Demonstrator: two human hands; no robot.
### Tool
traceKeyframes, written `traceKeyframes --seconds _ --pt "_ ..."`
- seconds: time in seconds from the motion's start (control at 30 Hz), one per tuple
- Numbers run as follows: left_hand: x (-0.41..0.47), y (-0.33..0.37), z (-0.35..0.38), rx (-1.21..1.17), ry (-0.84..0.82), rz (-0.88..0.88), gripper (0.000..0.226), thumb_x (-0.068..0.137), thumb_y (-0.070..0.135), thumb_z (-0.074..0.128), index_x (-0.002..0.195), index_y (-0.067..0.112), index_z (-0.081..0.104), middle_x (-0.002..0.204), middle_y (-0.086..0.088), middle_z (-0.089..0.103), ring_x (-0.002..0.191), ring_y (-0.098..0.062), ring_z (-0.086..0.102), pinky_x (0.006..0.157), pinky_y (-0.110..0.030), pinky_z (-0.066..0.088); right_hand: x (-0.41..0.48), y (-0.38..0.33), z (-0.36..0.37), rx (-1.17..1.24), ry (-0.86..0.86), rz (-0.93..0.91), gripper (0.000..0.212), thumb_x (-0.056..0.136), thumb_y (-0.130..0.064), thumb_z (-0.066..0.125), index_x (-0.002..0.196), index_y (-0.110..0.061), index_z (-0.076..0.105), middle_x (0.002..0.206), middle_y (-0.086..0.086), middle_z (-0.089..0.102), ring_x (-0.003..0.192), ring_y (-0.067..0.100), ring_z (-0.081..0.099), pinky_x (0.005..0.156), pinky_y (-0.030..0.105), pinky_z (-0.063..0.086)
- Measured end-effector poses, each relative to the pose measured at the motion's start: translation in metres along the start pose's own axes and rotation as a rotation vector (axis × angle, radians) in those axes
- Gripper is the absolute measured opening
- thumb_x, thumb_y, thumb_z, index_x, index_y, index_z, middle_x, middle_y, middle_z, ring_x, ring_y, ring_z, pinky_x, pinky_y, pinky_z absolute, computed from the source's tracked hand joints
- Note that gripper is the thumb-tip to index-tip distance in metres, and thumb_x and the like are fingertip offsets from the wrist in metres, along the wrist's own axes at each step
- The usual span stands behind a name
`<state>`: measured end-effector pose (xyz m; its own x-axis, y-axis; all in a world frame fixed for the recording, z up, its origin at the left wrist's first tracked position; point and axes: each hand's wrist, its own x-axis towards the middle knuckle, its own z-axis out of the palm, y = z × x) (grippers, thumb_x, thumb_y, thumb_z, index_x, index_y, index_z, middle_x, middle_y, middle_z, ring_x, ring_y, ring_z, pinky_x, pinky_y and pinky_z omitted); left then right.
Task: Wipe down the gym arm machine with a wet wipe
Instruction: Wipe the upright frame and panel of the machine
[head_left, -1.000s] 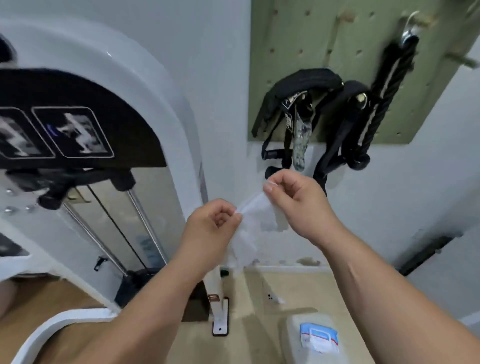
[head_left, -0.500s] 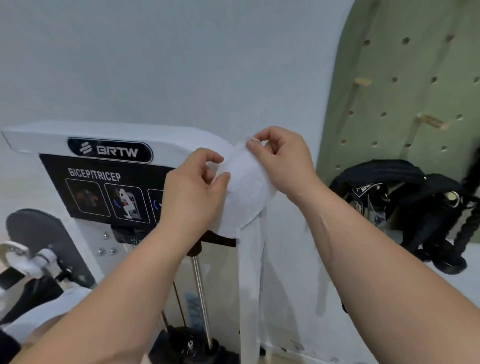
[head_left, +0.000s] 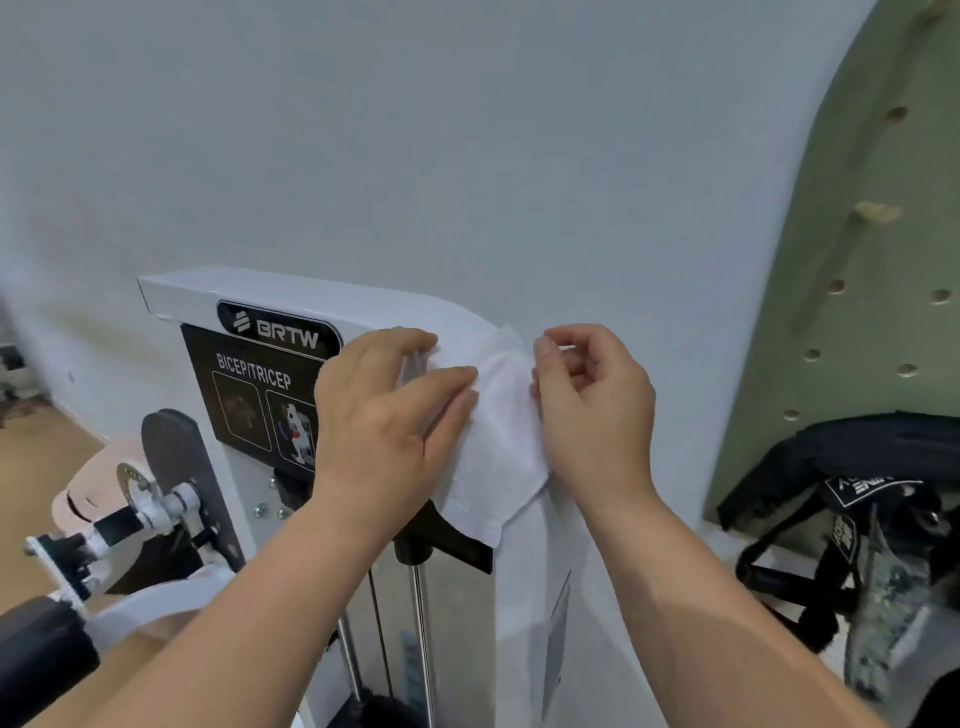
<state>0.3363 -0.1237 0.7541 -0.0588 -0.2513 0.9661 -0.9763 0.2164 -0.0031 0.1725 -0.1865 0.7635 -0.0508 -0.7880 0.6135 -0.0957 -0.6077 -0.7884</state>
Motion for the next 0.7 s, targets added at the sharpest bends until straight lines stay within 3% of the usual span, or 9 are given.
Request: traceKeyframes --seconds 0.1,0.2,0.3,0.37,0.5,0.6,0.7 --pt "-0.001 -0.002 0.004 -0.028 0.008 -0.033 0.017 0.092 0.032 0.07 0.094 0.02 0.082 0.109 -0.011 0.068 0.105 -0.033 0.06 0.093 -0.045 0.042 -0.021 0.001 0.008 -0.127 -0.203 -0.181 0.033 0.101 -0.034 0.051 0.126 -0.022 0.069 0.126 -0.009 0.068 0.12 0.001 0.058 0.103 0.015 0.043" --pt "0.003 -0.008 0.001 -0.08 0.0 0.014 0.02 0.094 0.03 0.067 0.1 0.015 0.079 0.1 -0.008 0.069 0.102 -0.031 0.062 0.094 -0.045 0.043 -0.021 0.007 0.018 -0.326 -0.433 -0.21 0.059 0.103 -0.047 0.029 0.157 -0.026 0.04 0.167 -0.007 0.03 0.155 0.004 0.018 0.126 0.022 0.015" --pt "0.008 -0.017 -0.008 -0.161 -0.066 0.0 0.029 0.094 0.027 0.057 0.113 0.008 0.069 0.102 -0.001 0.068 0.1 -0.025 0.061 0.096 -0.04 0.038 -0.022 0.014 0.014 -0.405 -0.501 -0.225 0.065 0.102 -0.056 0.018 0.163 -0.033 0.015 0.171 -0.015 -0.002 0.154 -0.003 -0.01 0.126 0.02 -0.003" --pt "0.009 -0.022 -0.011 -0.162 -0.076 0.069 0.03 0.094 0.023 0.052 0.109 0.005 0.07 0.103 -0.003 0.069 0.101 -0.025 0.061 0.096 -0.039 0.038 -0.034 0.022 0.005 -0.412 -0.525 -0.221 0.067 0.1 -0.059 0.014 0.162 -0.037 0.001 0.17 -0.019 -0.014 0.151 -0.006 -0.019 0.124 0.019 -0.008" --pt "0.002 -0.025 -0.006 -0.221 -0.043 0.124 0.033 0.094 0.018 0.048 0.107 0.0 0.072 0.109 -0.008 0.07 0.109 -0.024 0.059 0.103 -0.035 0.037 -0.061 0.04 -0.008 -0.36 -0.484 -0.172 0.065 0.104 -0.054 0.02 0.161 -0.036 -0.006 0.169 -0.018 -0.02 0.153 0.0 -0.02 0.127 0.027 -0.006" --pt "-0.003 -0.024 -0.006 -0.257 -0.04 0.066 0.039 0.093 0.022 0.046 0.117 -0.002 0.066 0.116 -0.007 0.066 0.114 -0.027 0.058 0.103 -0.041 0.039 -0.05 0.032 -0.003 -0.436 -0.524 -0.128 0.072 0.097 -0.065 0.017 0.158 -0.041 -0.012 0.168 -0.014 -0.025 0.151 -0.001 -0.026 0.126 0.026 -0.009" --pt "0.0 -0.026 -0.01 -0.288 -0.04 0.037 0.04 0.096 0.022 0.044 0.118 -0.003 0.065 0.12 -0.009 0.066 0.114 -0.027 0.06 0.102 -0.044 0.043 -0.013 0.005 0.011 -0.534 -0.608 -0.164 0.081 0.098 -0.069 0.035 0.163 -0.038 -0.002 0.171 -0.008 -0.018 0.155 0.005 -0.021 0.126 0.027 -0.007"
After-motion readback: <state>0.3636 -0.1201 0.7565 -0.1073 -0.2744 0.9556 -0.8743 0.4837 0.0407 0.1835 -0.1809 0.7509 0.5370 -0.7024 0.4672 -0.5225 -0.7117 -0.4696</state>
